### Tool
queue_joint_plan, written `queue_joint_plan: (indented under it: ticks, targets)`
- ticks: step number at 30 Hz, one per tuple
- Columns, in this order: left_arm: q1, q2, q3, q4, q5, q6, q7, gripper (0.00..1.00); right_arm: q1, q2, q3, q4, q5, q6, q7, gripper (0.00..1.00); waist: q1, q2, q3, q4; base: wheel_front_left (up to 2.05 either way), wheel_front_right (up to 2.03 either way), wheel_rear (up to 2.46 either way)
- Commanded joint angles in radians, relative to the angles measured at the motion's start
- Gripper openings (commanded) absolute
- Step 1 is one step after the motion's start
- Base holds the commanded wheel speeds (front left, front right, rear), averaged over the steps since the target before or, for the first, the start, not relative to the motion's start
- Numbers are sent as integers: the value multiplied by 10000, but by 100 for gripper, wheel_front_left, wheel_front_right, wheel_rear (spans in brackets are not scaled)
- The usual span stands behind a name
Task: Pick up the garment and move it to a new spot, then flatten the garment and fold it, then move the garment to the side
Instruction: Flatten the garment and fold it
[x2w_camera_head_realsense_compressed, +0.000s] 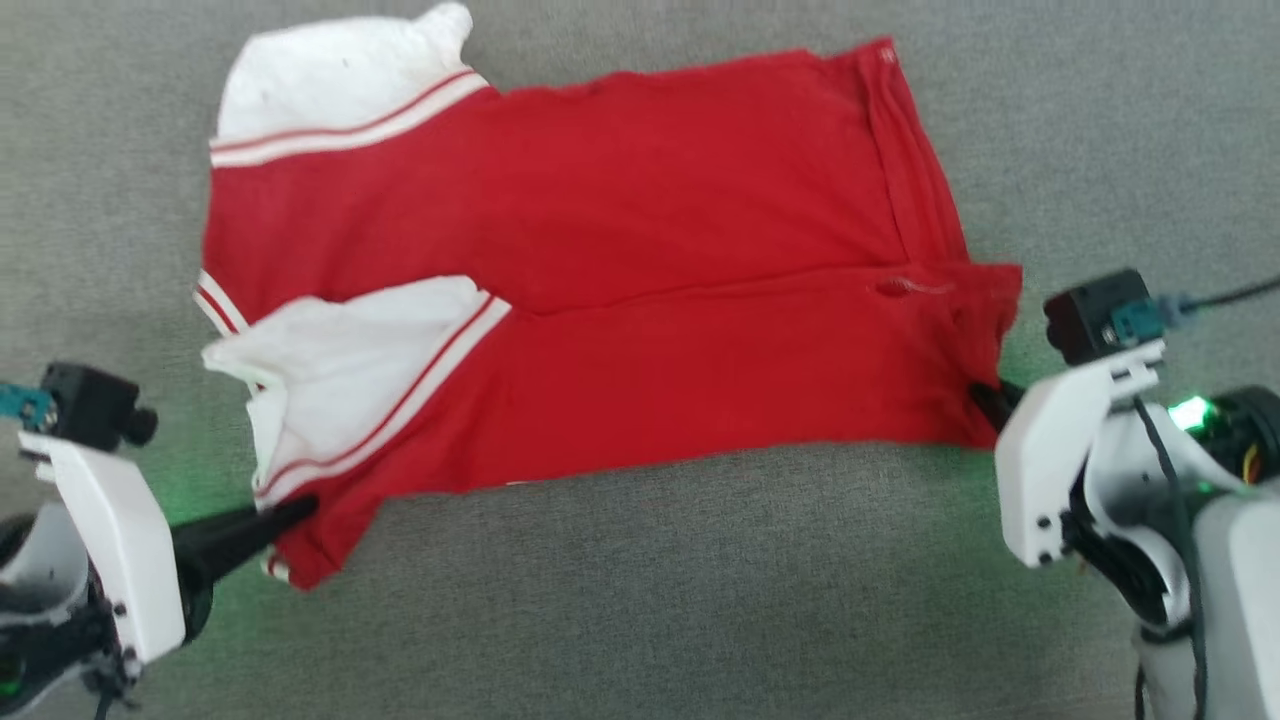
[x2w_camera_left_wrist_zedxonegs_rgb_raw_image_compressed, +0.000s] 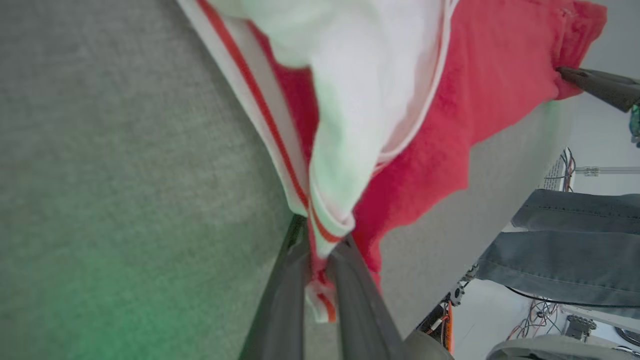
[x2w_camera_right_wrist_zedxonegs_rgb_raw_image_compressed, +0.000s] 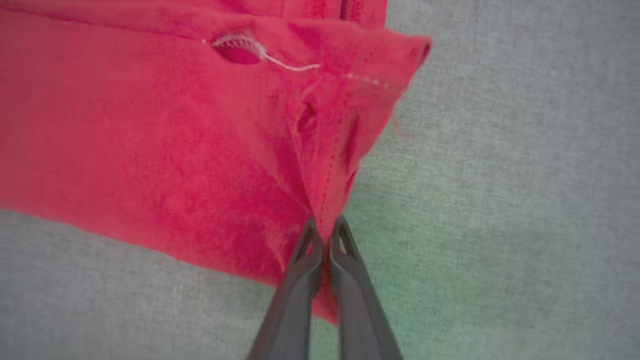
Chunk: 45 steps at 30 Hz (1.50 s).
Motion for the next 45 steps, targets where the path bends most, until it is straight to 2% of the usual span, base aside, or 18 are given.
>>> queue_joint_plan:
  ticks: [1,10,15,17,18,19,20,21,24,29,36,40,45]
  targets:
    - [336,170,-68,-214,-8,30,-159,0,383,-67,-89,-229,89,-11,-21,0,0,0,-230,89,0,0,0]
    - [1784,1313,-250,-1792,-119,28,-1252,0,2322,-332,-461,-1721,393,-11,468,0,0,0,-615,261,0,0,0]
    - [2216,1412,-314,-2039,-130,28,-1878,0,2940,-306,-628,-2162,448,-11,528,0,0,0,-692,330,0,0,0]
    - [2313,1354,-300,-1953,-81,28,-2076,0,2917,-384,-706,-2261,363,-11,290,58,0,0,-710,341,0,0,0]
    - [2321,1310,-294,-1902,9,28,-2199,20,2860,-347,-796,-2256,299,-11,138,100,0,0,-726,345,0,0,0]
    - [2316,1250,-272,-1845,39,28,-2316,47,2819,-324,-823,-2263,246,-11,8,100,0,0,-743,356,0,0,0]
    - [2313,1200,-244,-1788,48,28,-2431,93,2764,-283,-857,-2291,193,-11,-139,100,0,0,-760,360,0,0,0]
    - [2288,1173,-233,-1776,130,28,-2525,100,2715,-226,-926,-2305,156,-11,-293,100,0,0,-782,366,0,0,0]
    - [2105,1146,-9,-1464,209,28,-3078,100,2565,-40,-1097,-2393,-128,-11,-988,100,0,0,-816,393,0,0,0]
    - [1468,953,609,-599,665,28,-4234,100,2092,339,-1063,-2402,-1086,-10,-3027,100,0,0,-748,316,0,0,0]
    - [-561,477,1541,1364,1615,28,-5351,100,1389,1348,-563,-1693,-2038,-10,-5947,100,0,0,-129,-423,0,0,0]
    - [-2073,210,1630,2298,2092,27,-4919,100,1120,1558,-287,-1279,-2207,-11,-6848,100,0,0,392,-1056,0,0,0]
    - [-3794,146,1063,3280,2365,27,-2934,100,1135,1577,-176,-1010,-1783,-10,-7427,100,0,0,886,-1735,0,0,0]
